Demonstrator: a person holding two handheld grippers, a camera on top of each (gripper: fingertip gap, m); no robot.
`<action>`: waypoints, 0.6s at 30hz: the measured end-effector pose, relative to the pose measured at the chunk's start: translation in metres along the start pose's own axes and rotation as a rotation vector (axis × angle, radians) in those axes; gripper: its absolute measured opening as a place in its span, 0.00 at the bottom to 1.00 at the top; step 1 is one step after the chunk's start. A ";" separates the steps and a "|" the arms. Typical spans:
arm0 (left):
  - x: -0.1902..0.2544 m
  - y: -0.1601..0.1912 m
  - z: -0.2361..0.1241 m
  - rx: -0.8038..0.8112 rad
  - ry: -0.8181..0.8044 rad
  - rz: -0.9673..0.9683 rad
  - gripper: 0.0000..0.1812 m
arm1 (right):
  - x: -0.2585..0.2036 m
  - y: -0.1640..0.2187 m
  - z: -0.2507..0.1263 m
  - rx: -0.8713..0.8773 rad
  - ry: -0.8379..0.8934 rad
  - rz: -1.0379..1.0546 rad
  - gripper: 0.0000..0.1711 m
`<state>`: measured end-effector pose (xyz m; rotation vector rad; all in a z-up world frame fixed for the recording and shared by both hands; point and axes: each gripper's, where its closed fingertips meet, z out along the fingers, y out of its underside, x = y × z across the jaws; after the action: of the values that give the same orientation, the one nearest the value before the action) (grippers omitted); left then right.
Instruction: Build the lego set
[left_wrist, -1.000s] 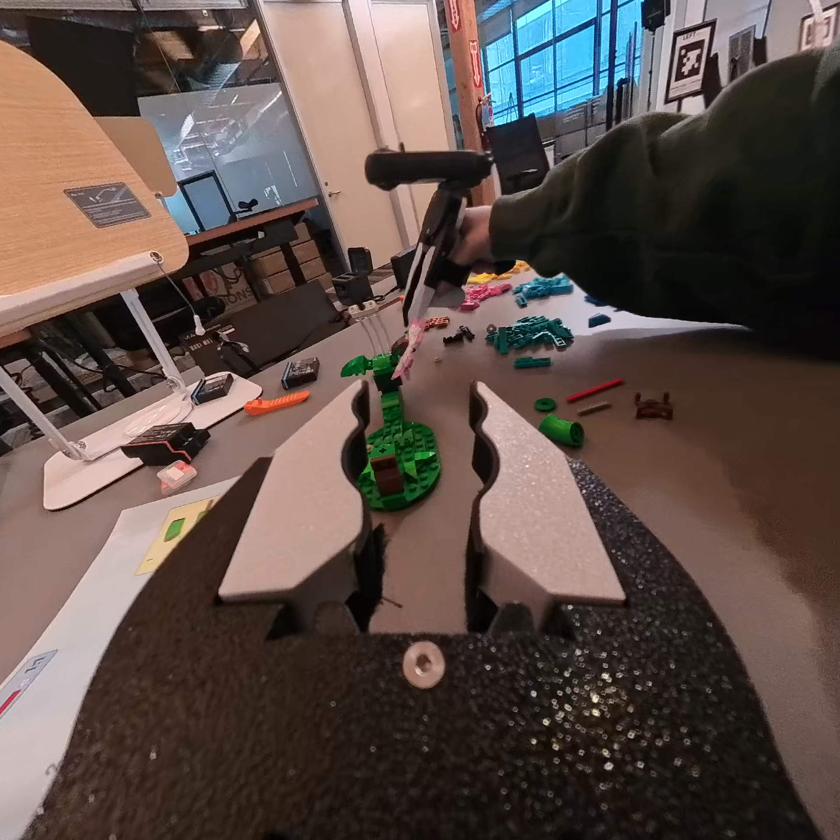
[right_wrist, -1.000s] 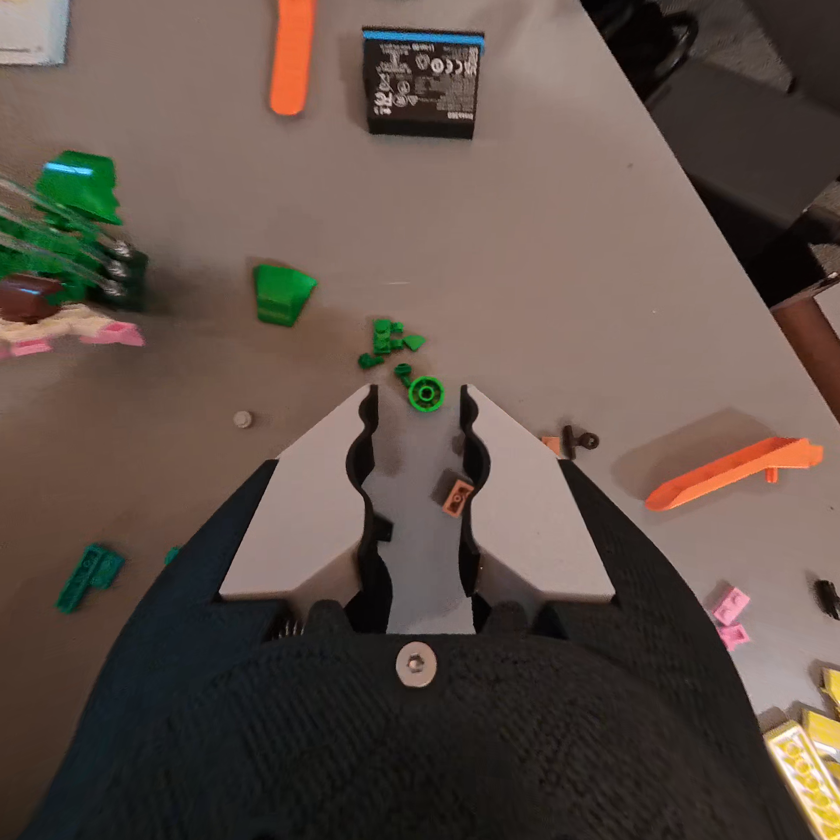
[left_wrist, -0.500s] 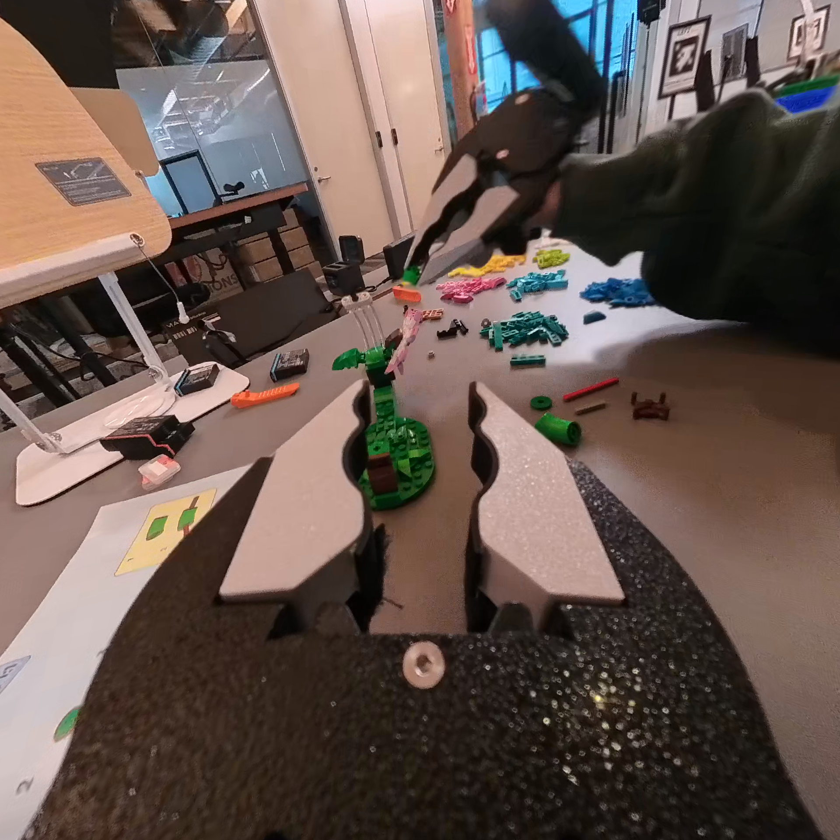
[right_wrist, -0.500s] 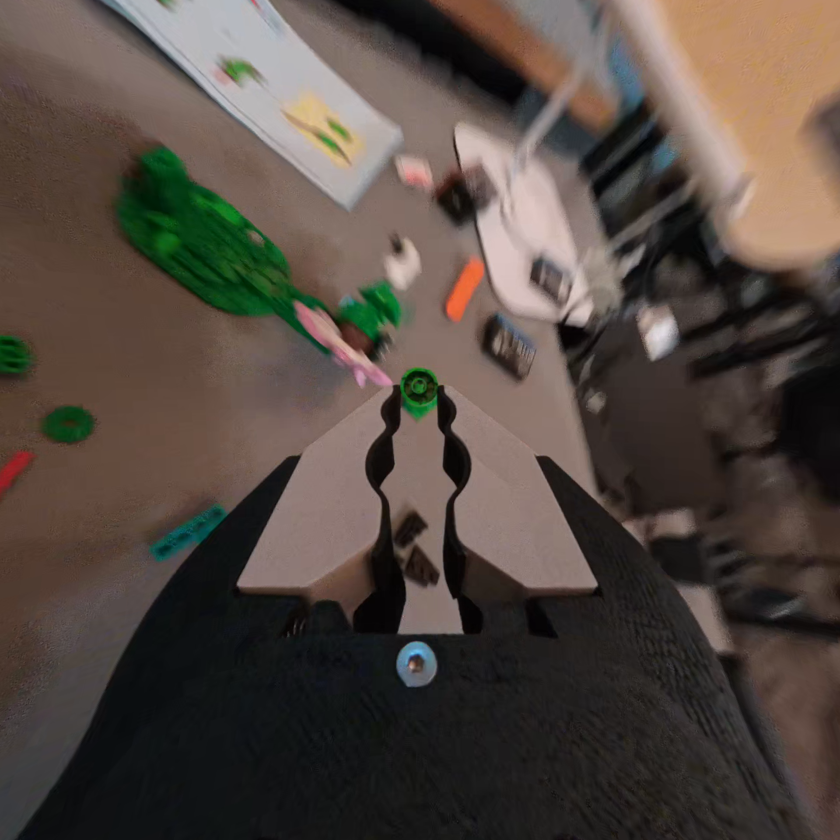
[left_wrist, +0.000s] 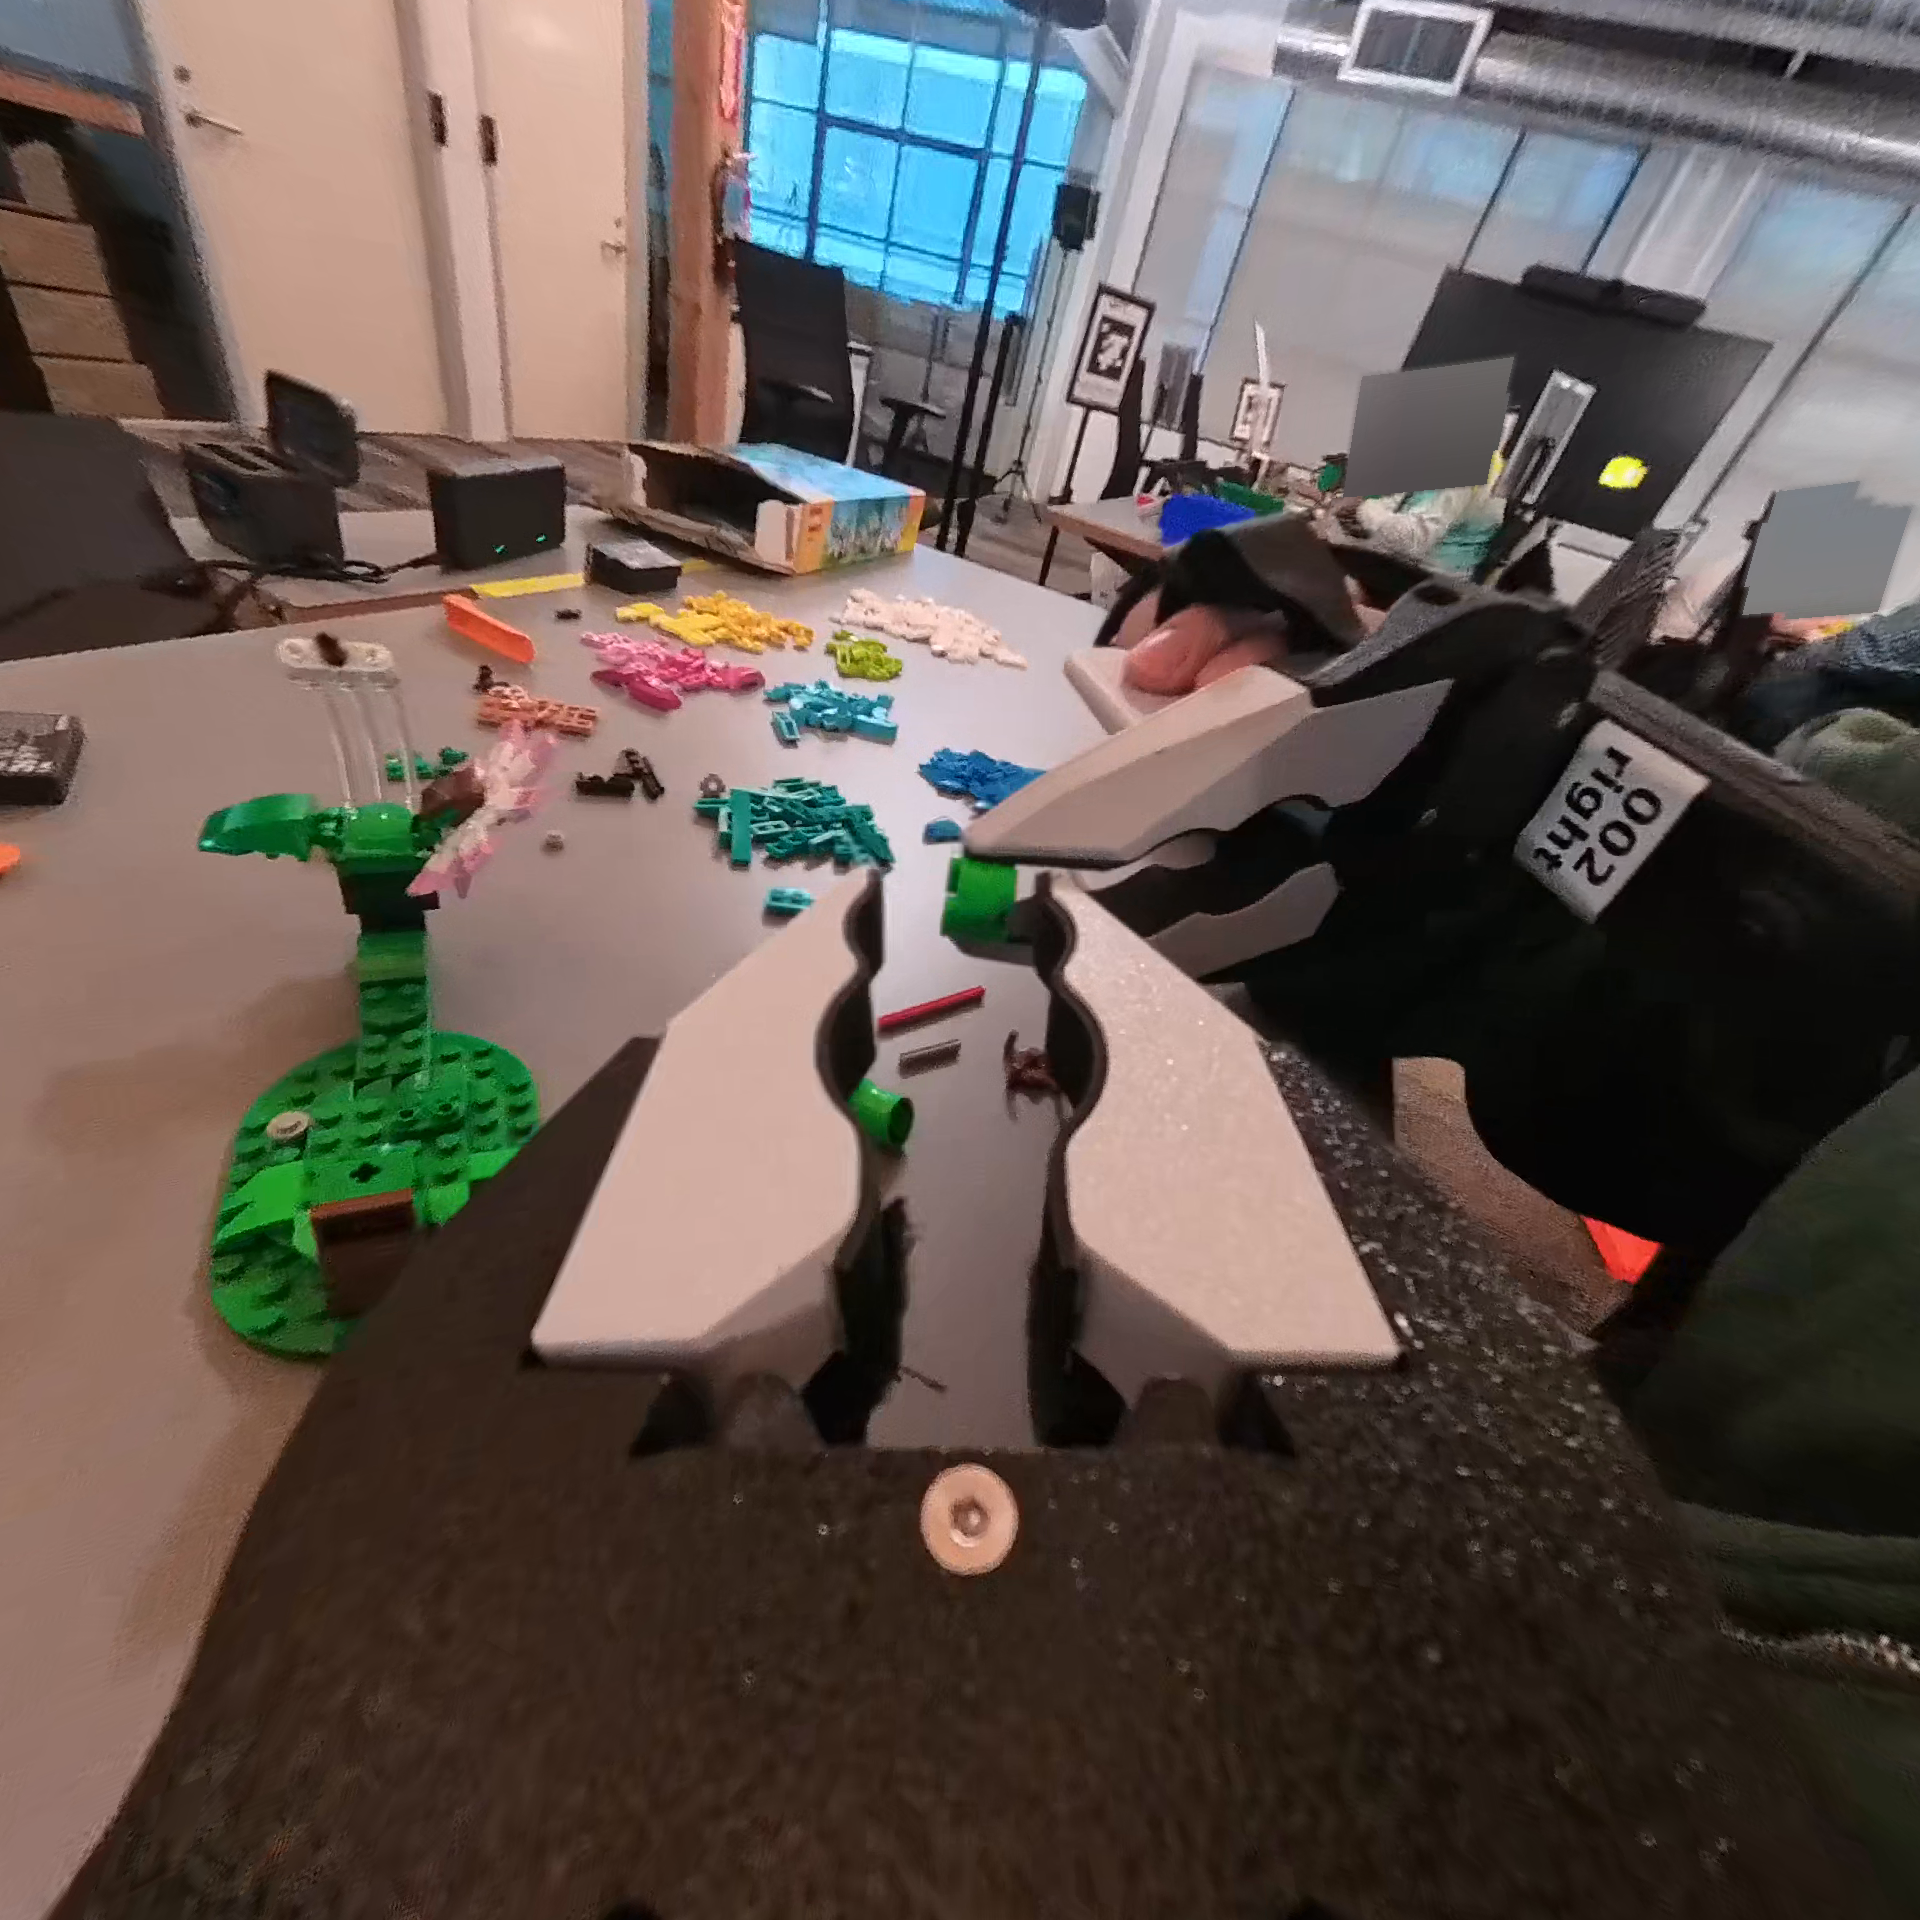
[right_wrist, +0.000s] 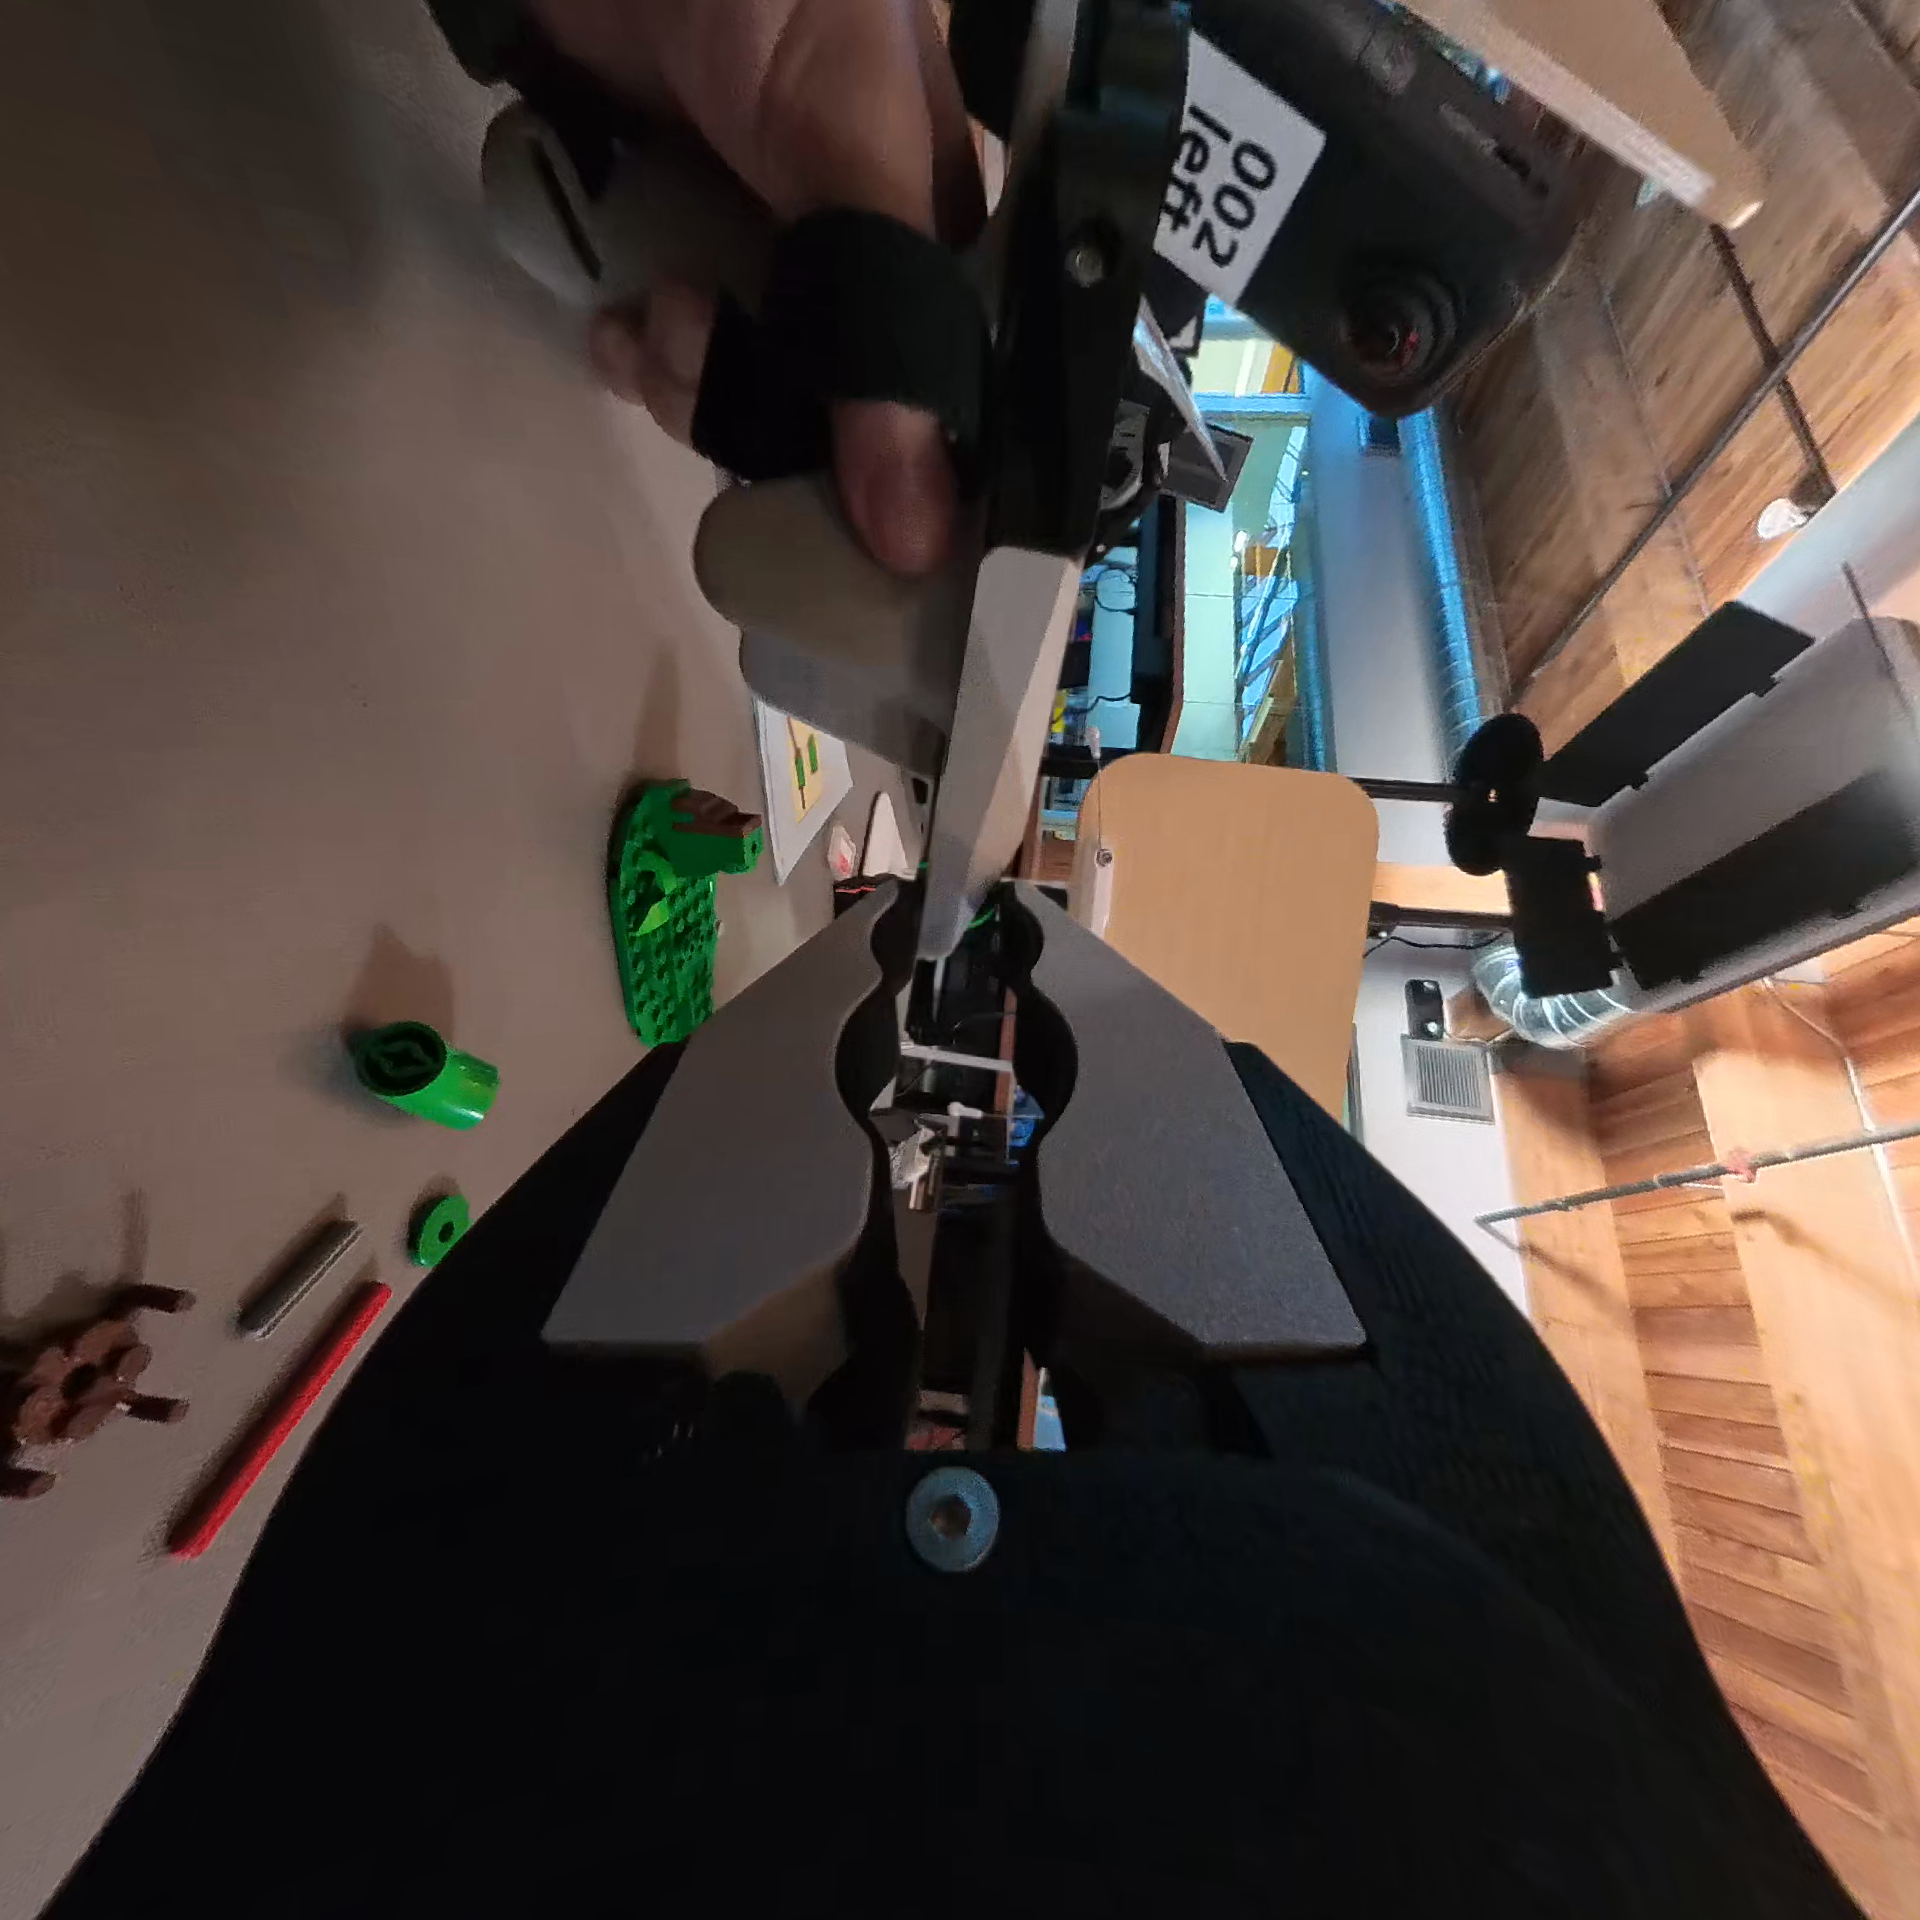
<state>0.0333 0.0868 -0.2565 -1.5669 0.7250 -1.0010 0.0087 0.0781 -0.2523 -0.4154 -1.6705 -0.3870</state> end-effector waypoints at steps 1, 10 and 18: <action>0.004 -0.002 0.000 0.009 0.019 0.011 0.09 | 0.001 -0.002 -0.001 0.003 0.006 -0.002 0.08; 0.008 0.002 -0.008 -0.020 -0.068 0.477 0.05 | 0.005 -0.011 -0.022 0.245 -0.353 1.091 0.13; 0.015 0.001 -0.008 -0.050 -0.199 0.955 0.05 | 0.007 -0.011 -0.022 0.397 -0.749 2.122 0.14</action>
<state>0.0331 0.0706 -0.2536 -1.1113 1.1885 -0.1192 0.0212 0.0582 -0.2425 -1.7805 -1.0135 1.7623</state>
